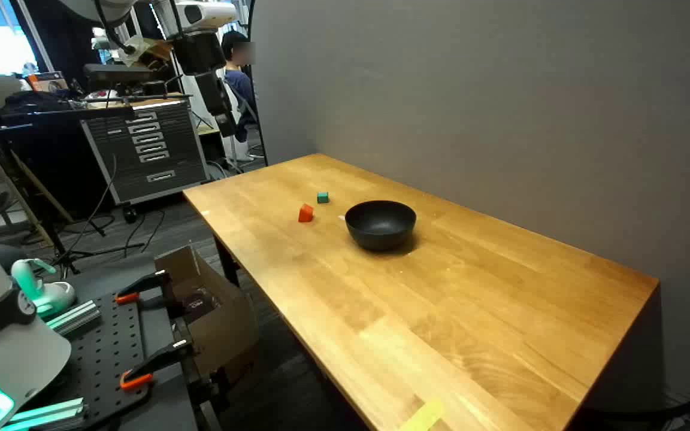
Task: Put the coloured blocks in the bowl
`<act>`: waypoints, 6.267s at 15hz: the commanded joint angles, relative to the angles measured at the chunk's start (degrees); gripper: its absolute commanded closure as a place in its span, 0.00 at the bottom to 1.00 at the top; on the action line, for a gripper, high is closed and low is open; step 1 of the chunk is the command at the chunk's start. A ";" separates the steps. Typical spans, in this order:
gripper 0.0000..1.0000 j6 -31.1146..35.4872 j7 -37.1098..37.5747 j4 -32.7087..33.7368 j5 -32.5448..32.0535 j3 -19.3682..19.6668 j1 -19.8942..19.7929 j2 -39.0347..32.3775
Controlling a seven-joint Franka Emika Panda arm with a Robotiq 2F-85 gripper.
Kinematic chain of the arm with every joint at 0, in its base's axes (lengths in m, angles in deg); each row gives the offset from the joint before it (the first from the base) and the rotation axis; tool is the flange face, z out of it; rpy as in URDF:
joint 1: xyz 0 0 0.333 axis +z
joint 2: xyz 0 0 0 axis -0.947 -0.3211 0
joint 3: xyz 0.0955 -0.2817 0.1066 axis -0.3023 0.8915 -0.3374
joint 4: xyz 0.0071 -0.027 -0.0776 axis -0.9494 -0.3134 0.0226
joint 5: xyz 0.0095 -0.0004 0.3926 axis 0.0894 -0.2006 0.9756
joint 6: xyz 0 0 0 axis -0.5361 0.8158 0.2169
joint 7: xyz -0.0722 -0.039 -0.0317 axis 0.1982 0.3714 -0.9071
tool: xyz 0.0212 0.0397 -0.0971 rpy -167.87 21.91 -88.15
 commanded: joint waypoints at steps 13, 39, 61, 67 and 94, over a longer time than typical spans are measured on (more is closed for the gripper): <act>0.00 -0.19 0.68 0.48 -0.91 1.51 1.58 -0.12; 0.00 13.32 19.03 26.13 -17.65 1.90 4.63 -42.07; 0.00 6.22 26.57 49.33 -2.79 18.77 21.78 -68.10; 0.26 7.45 28.94 49.04 -3.39 19.43 22.59 -69.85; 0.00 0.10 47.16 53.10 -28.74 22.96 21.06 -64.37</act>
